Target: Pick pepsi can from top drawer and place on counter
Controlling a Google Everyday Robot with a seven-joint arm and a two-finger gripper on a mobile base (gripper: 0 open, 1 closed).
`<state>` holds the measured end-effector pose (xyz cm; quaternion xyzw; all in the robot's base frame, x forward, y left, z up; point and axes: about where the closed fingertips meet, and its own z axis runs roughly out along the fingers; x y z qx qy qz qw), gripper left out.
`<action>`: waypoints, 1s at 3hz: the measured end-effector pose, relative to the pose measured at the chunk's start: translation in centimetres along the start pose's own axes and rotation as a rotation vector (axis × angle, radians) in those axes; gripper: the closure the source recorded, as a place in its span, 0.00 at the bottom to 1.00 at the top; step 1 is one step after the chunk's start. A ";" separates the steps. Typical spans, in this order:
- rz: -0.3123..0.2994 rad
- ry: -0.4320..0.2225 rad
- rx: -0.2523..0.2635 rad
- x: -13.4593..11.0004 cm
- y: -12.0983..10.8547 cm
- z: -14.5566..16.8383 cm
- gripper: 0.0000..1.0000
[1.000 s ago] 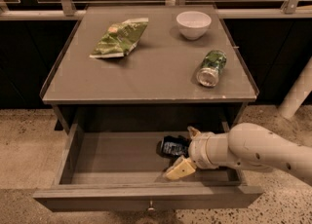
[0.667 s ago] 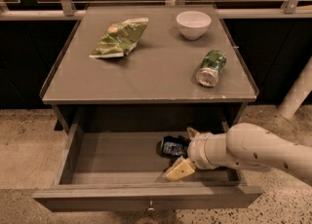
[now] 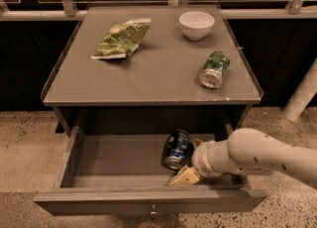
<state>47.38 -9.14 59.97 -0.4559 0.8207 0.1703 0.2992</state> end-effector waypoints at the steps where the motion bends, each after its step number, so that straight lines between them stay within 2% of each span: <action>1: 0.002 0.001 0.000 0.0 0.0 0.0 0.19; 2: 0.002 0.001 0.000 0.0 0.0 0.0 0.42; 3: 0.002 0.001 0.000 0.0 0.0 0.0 0.39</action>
Offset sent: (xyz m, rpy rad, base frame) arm 0.0002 -0.0004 -0.0002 -0.0003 0.0012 -0.0017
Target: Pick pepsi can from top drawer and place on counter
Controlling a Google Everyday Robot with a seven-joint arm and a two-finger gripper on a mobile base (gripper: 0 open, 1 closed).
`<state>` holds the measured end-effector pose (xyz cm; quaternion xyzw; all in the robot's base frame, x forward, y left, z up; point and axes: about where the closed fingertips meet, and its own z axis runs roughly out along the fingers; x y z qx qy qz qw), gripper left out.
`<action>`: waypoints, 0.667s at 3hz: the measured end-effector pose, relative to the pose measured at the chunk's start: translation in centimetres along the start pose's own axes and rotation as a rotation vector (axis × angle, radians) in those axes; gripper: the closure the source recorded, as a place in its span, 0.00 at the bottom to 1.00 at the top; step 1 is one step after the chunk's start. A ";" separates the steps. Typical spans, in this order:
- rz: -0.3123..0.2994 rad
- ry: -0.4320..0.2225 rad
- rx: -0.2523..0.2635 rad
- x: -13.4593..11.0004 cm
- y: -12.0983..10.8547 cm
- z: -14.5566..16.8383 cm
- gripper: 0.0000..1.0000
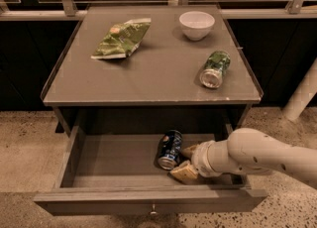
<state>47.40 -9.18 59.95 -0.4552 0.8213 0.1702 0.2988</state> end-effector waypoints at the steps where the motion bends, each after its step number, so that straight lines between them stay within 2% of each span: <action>1: 0.000 0.000 0.000 0.0 0.0 0.0 0.16; 2: 0.000 0.000 0.000 0.0 0.0 0.0 0.00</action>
Offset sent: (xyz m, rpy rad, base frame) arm 0.0000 0.0000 0.0000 0.0000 0.0000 0.0000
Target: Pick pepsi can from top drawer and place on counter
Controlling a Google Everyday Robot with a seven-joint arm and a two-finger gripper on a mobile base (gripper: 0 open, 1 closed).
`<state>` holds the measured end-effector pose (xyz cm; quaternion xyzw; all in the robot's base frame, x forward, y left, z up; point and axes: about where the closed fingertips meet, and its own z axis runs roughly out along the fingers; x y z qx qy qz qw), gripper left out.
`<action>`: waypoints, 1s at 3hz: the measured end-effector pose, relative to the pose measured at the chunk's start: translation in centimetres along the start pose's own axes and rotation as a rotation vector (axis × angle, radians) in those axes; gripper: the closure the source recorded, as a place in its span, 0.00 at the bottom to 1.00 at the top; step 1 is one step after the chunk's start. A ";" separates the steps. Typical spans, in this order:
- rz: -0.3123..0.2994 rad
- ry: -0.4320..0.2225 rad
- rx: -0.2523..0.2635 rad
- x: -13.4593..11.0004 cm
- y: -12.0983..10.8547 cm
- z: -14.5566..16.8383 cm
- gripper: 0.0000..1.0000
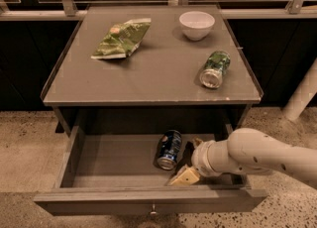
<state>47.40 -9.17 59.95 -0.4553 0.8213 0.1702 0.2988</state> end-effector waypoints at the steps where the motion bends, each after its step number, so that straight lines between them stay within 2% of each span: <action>1: 0.000 0.000 0.000 0.0 0.0 0.0 0.00; 3: -0.044 -0.008 0.014 -3.1 -0.2 1.3 0.00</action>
Offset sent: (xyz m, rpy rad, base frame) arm 0.0178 0.0216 0.0067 -0.0305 -0.0315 0.0145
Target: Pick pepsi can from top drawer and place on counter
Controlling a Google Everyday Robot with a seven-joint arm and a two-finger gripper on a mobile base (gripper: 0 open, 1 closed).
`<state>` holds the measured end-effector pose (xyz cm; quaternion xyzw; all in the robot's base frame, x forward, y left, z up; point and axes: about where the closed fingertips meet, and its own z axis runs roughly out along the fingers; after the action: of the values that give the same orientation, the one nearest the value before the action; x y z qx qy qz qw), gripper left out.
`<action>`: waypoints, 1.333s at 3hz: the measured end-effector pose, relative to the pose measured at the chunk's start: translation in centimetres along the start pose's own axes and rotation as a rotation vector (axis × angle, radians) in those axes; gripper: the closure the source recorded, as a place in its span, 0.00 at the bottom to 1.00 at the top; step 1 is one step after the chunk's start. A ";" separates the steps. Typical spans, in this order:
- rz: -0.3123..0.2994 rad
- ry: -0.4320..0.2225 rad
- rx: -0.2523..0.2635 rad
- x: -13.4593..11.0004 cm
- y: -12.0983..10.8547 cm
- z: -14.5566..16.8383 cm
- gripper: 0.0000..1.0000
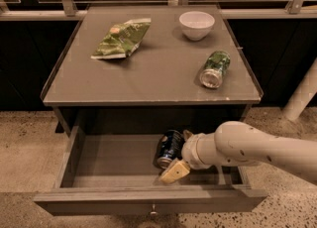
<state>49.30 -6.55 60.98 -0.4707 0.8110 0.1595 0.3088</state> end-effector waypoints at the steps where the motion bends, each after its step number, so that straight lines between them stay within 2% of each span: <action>1: -0.012 -0.019 0.013 -1.5 -0.3 0.7 0.00; 2: -0.019 -0.031 0.006 -2.2 -0.4 1.3 0.00; 3: -0.019 -0.031 0.006 -2.2 -0.4 1.3 0.19; 4: -0.019 -0.031 0.006 -2.2 -0.4 1.3 0.42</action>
Offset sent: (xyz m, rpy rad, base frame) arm 0.0219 0.0260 0.0038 0.0303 -0.0357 0.0190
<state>50.86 -4.60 61.44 -0.4749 0.8021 0.1614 0.3241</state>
